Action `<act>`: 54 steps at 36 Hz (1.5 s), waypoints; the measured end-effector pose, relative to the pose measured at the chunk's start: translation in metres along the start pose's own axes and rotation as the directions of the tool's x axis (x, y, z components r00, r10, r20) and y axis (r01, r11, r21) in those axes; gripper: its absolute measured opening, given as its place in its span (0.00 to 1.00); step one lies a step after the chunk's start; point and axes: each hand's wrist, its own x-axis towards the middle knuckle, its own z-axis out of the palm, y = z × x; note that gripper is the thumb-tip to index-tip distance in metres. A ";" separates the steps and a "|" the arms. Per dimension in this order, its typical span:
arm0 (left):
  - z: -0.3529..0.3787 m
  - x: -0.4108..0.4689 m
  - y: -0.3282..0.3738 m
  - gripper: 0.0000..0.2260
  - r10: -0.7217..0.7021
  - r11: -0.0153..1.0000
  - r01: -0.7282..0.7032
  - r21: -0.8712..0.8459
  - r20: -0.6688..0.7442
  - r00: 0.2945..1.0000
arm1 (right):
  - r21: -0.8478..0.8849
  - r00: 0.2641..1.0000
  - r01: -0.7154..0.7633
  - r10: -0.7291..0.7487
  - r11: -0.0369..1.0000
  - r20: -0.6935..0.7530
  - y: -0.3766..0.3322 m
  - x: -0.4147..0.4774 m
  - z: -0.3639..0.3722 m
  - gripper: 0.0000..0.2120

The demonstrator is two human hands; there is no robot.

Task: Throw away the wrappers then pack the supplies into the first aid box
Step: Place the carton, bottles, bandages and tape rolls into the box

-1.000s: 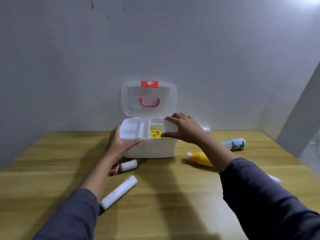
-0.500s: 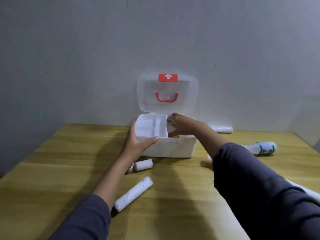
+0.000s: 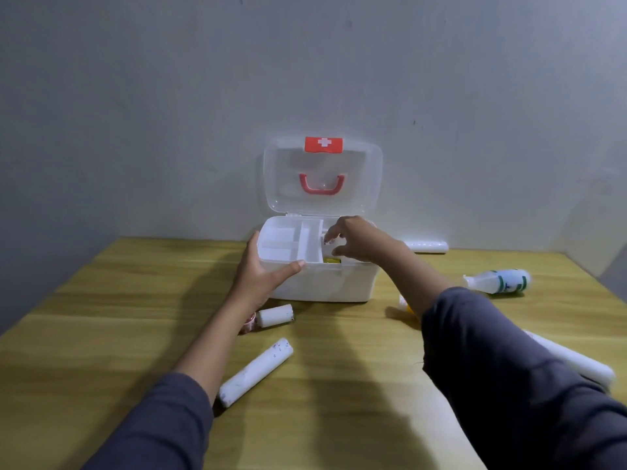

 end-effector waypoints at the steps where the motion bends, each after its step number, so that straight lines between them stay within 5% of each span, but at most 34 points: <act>1: 0.000 0.000 0.000 0.42 -0.001 1.000 0.001 0.000 0.001 1.000 | 0.008 1.000 0.011 -0.011 1.000 -0.024 -0.003 0.001 0.001 0.15; 10: 0.000 -0.002 0.002 0.39 -0.023 1.000 0.023 -0.001 0.012 1.000 | 0.266 0.978 -0.010 0.064 0.964 -0.197 0.003 -0.019 -0.002 0.12; 19: -0.006 0.001 0.000 0.48 -0.103 0.995 0.102 0.016 0.050 0.993 | 0.508 0.825 -0.087 0.348 0.857 -0.445 0.033 -0.107 0.003 0.09; 22: -0.003 -0.002 0.003 0.52 -0.108 0.994 0.108 0.002 0.041 0.993 | 0.415 0.883 -0.207 0.352 0.886 -0.311 0.044 -0.134 0.022 0.14; 25: 0.003 -0.004 0.005 0.47 -0.088 0.996 0.088 -0.027 0.017 0.996 | 0.013 0.937 -0.321 0.319 0.947 -0.143 0.053 -0.154 0.043 0.21; 27: 0.004 -0.004 0.005 0.44 -0.088 0.996 0.088 -0.020 0.012 0.996 | -0.141 0.943 -0.316 0.293 0.938 -0.159 0.054 -0.160 0.052 0.20; 31: 0.004 -0.006 0.007 0.52 -0.118 0.993 0.118 -0.021 0.016 0.993 | -0.163 0.932 -0.330 0.294 0.930 -0.213 0.051 -0.157 0.055 0.16; 35: 0.003 -0.005 0.009 0.54 -0.135 0.991 0.135 -0.006 0.025 0.991 | 0.128 0.859 -0.320 0.345 0.939 -0.378 0.050 -0.146 0.042 0.14; 40: 0.005 -0.003 0.005 0.49 -0.140 0.990 0.140 -0.013 0.010 0.990 | 0.434 0.696 -0.118 0.386 0.893 -0.606 0.032 -0.123 0.001 0.13; 45: 0.005 -0.004 0.004 0.51 -0.137 0.990 0.137 -0.045 0.010 0.991 | 0.542 0.570 0.081 0.408 0.836 -0.713 0.004 -0.097 -0.031 0.12; 49: 0.009 -0.003 0.004 0.39 -0.089 0.994 0.088 -0.066 -0.010 0.996 | 0.683 0.640 0.196 0.435 0.704 -0.633 -0.016 -0.075 -0.034 0.12; 54: 0.007 -0.004 0.003 0.44 -0.105 0.992 0.105 -0.065 0.000 0.994 | 0.702 0.753 0.150 0.379 0.696 -0.537 -0.028 -0.057 -0.013 0.10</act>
